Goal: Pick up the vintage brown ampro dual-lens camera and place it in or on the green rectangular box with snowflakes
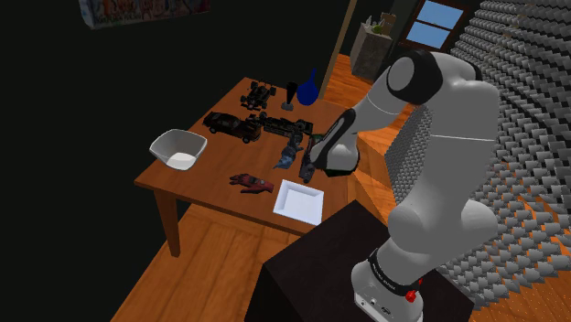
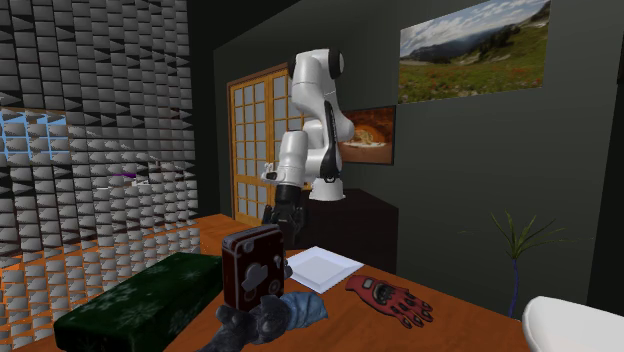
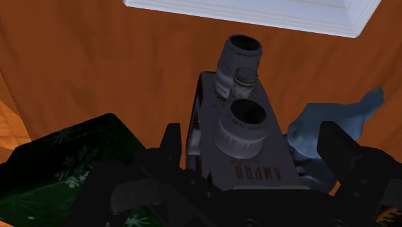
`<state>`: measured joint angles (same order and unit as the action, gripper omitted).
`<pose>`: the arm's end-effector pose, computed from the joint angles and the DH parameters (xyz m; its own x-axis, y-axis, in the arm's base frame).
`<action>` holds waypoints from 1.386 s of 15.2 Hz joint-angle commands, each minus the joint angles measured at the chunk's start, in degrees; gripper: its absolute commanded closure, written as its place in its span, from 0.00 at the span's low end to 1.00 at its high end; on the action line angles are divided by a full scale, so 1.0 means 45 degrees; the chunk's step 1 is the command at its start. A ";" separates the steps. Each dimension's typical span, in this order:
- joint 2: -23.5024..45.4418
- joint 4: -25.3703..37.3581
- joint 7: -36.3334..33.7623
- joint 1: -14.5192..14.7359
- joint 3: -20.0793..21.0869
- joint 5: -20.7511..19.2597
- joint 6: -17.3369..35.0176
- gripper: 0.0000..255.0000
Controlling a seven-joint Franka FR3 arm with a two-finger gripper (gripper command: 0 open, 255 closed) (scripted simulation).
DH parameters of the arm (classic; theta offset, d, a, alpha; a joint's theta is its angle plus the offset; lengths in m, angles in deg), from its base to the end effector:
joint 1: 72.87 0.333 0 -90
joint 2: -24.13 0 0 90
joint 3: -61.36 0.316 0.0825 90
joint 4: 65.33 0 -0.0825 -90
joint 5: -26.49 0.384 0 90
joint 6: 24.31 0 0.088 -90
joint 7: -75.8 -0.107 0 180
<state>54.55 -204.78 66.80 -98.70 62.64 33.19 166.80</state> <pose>0.4499 -0.2184 0.1322 0.7000 -0.6223 0.3505 -0.6370 -0.7659 -0.0877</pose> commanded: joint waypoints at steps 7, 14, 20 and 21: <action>0.1296 0.0927 -0.0015 -0.0056 0.0042 -0.0040 0.0380 0.00; 0.1295 0.0927 -0.0015 -0.0056 0.0042 -0.0040 0.0379 1.00; 0.1296 0.0927 -0.0015 -0.0056 0.0042 -0.0040 0.0381 1.00; 0.1296 0.0926 -0.0014 -0.0056 0.0042 -0.0041 0.0381 1.00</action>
<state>60.37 -200.61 66.72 -98.95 62.85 33.02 168.52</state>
